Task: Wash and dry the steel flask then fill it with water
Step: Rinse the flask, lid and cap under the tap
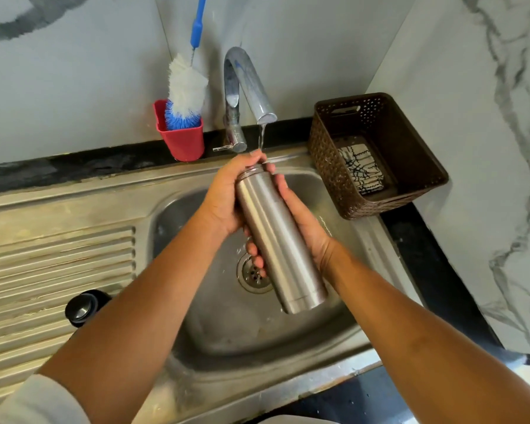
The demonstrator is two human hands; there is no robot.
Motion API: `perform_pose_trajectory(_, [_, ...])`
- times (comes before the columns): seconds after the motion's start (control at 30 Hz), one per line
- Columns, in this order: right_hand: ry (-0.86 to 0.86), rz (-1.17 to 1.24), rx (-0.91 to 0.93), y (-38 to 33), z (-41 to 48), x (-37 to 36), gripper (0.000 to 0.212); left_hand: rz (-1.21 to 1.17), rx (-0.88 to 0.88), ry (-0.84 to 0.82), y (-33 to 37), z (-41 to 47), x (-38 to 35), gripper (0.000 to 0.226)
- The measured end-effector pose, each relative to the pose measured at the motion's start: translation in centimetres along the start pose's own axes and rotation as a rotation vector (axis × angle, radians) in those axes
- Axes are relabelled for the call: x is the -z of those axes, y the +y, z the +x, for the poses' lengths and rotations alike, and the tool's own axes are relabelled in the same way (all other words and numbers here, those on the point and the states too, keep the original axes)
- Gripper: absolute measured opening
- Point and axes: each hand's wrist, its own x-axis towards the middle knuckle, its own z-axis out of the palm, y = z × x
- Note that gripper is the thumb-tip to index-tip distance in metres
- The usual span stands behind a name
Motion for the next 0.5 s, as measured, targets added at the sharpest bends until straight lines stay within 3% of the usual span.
perform_pose_trajectory(0.1, [-0.052,0.050,0.013,0.1,-0.2,-0.1,0.103,-0.082,0.026,-0.118,1.0,1.0,-0.4,0.004])
perform_pose_trajectory(0.17, [0.083,-0.031,0.143,0.5,0.2,0.0,0.095,-0.009,0.010,-0.109,1.3,1.4,-0.6,0.003])
perform_pose_trajectory(0.23, [0.349,-0.228,0.313,1.1,1.2,0.4,0.083,0.152,-0.034,0.032,0.9,1.9,-0.7,0.005])
perform_pose_trajectory(0.3, [0.659,-0.574,0.463,1.8,2.1,0.7,0.071,0.274,-0.123,0.258,-0.3,2.2,-1.3,0.019])
perform_pose_trajectory(0.37, [0.862,-0.845,0.569,2.6,2.7,1.0,0.063,0.373,-0.206,0.476,-1.7,2.0,-1.8,0.032])
perform_pose_trajectory(0.43, [0.918,-0.959,0.602,2.9,2.3,1.0,0.059,0.385,-0.180,0.510,-2.1,1.5,-1.8,0.039])
perform_pose_trajectory(0.5, [0.826,-0.928,0.553,2.5,1.8,1.3,0.061,0.299,-0.050,0.378,-1.4,1.3,-1.2,0.047])
